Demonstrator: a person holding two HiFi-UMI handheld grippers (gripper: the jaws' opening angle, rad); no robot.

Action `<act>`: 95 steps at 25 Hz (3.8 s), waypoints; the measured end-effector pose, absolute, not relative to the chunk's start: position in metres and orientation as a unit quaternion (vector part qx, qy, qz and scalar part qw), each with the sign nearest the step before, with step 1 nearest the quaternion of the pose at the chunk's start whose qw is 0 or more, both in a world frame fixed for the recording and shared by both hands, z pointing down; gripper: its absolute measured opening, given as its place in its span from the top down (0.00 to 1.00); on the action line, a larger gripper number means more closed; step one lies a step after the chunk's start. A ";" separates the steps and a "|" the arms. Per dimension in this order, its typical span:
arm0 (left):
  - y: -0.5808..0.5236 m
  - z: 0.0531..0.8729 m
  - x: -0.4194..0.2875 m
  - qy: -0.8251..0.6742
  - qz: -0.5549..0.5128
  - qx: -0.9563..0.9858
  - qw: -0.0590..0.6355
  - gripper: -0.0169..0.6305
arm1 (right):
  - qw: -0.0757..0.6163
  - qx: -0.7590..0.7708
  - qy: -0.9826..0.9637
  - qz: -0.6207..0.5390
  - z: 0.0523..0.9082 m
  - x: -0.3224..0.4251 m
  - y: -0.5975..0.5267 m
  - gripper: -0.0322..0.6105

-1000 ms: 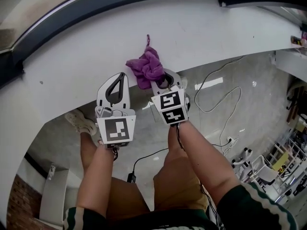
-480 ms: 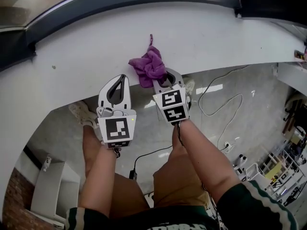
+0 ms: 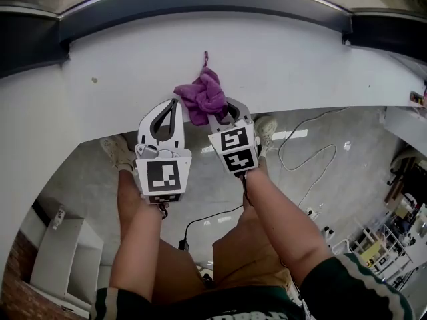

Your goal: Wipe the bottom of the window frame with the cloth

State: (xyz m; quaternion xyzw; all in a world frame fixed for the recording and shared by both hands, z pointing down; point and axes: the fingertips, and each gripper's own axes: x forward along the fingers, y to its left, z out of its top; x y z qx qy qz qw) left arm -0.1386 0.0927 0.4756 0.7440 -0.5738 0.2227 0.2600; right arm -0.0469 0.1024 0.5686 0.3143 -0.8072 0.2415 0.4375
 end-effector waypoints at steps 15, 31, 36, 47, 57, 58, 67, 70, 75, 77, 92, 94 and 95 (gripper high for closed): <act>0.117 0.479 -0.210 -0.611 0.230 0.712 0.259 0.96 | 0.439 0.266 -0.828 0.225 0.567 -0.123 0.116 0.77; 0.150 0.467 -0.283 -0.665 0.213 0.660 0.278 0.96 | 0.440 0.227 -0.844 0.205 0.567 -0.187 0.134 0.77; 0.165 0.471 -0.306 -0.676 0.216 0.644 0.284 0.96 | 0.441 0.211 -0.850 0.198 0.568 -0.211 0.139 0.77; 0.193 0.467 -0.346 -0.701 0.207 0.614 0.299 0.96 | 0.444 0.154 -0.866 0.170 0.565 -0.265 0.153 0.77; 0.226 0.466 -0.367 -0.710 0.210 0.594 0.315 0.96 | 0.431 0.089 -0.886 0.145 0.560 -0.321 0.175 0.77; 0.233 0.465 -0.374 -0.711 0.209 0.592 0.317 0.96 | 0.427 0.083 -0.889 0.144 0.557 -0.331 0.182 0.77; 0.233 0.468 -0.388 -0.718 0.215 0.579 0.321 0.96 | 0.411 0.025 -0.899 0.151 0.559 -0.360 0.205 0.78; 0.229 0.471 -0.389 -0.718 0.213 0.576 0.326 0.96 | 0.408 0.000 -0.899 0.159 0.561 -0.366 0.212 0.77; 0.229 0.472 -0.389 -0.718 0.210 0.575 0.332 0.96 | 0.400 -0.034 -0.900 0.172 0.559 -0.375 0.222 0.78; 0.229 0.472 -0.389 -0.718 0.208 0.574 0.333 0.96 | 0.392 -0.051 -0.902 0.176 0.556 -0.377 0.224 0.78; 0.222 0.478 -0.388 -0.719 0.194 0.569 0.349 0.96 | 0.362 -0.027 -0.909 0.204 0.549 -0.384 0.188 0.78; 0.218 0.479 -0.386 -0.719 0.188 0.569 0.351 0.96 | 0.359 -0.020 -0.911 0.203 0.548 -0.385 0.179 0.78; 0.216 0.479 -0.385 -0.719 0.186 0.570 0.351 0.96 | 0.358 -0.017 -0.912 0.202 0.547 -0.386 0.175 0.78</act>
